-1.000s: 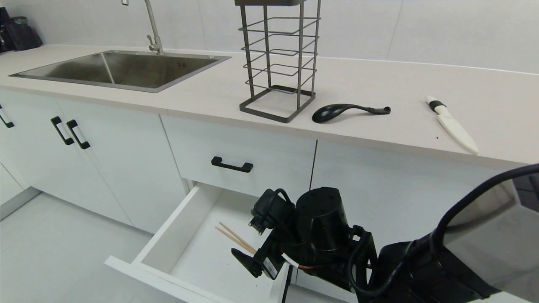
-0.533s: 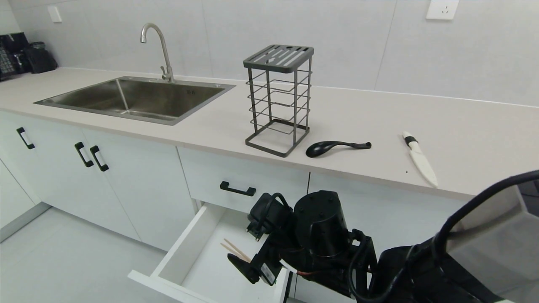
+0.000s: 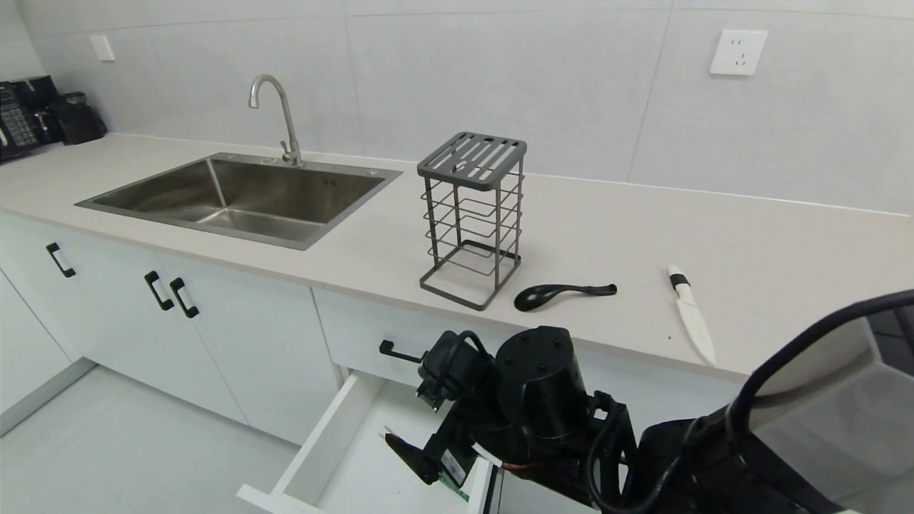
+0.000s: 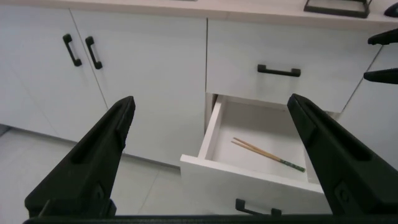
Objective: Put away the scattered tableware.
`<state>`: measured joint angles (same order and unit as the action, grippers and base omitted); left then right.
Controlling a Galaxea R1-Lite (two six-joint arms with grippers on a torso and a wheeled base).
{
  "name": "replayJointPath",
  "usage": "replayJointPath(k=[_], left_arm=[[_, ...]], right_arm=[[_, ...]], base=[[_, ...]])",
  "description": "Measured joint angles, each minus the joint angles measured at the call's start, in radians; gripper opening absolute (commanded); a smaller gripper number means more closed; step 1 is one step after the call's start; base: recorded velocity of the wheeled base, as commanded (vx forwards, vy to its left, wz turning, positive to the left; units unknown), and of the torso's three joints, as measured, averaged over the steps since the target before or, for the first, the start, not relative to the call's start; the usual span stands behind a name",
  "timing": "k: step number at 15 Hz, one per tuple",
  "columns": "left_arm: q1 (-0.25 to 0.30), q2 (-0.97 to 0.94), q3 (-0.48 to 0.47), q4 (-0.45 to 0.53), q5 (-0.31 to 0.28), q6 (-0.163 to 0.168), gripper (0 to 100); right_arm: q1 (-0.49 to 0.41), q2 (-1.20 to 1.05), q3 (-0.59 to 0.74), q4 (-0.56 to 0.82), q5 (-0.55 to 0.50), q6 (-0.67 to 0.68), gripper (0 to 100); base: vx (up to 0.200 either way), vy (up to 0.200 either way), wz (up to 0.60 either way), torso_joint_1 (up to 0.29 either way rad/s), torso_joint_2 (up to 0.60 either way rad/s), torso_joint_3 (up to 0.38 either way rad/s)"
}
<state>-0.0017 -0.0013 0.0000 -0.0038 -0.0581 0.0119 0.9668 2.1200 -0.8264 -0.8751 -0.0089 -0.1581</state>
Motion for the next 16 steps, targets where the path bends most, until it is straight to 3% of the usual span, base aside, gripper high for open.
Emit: replayJointPath(k=[7, 12, 16], left_arm=[[0.000, 0.000, 0.000, -0.002, 0.000, 0.000, 100], [0.000, 0.000, 0.000, 0.000, 0.000, 0.000, 100], [0.000, 0.000, 0.000, 0.000, 0.000, 0.000, 100]], right_arm=[[-0.013, 0.011, 0.028, 0.021, 0.003, 0.000, 100], [-0.036, 0.009, 0.028, 0.078, 0.001, 0.001, 100], [-0.048, 0.010, 0.027, 0.076, 0.004, 0.076, 100]], base=[[0.000, 0.000, 0.00, 0.268, -0.51, -0.246], [0.000, 0.000, 0.00, 0.043, -0.07, -0.038], [0.000, 0.000, 0.00, 0.000, 0.00, 0.000]])
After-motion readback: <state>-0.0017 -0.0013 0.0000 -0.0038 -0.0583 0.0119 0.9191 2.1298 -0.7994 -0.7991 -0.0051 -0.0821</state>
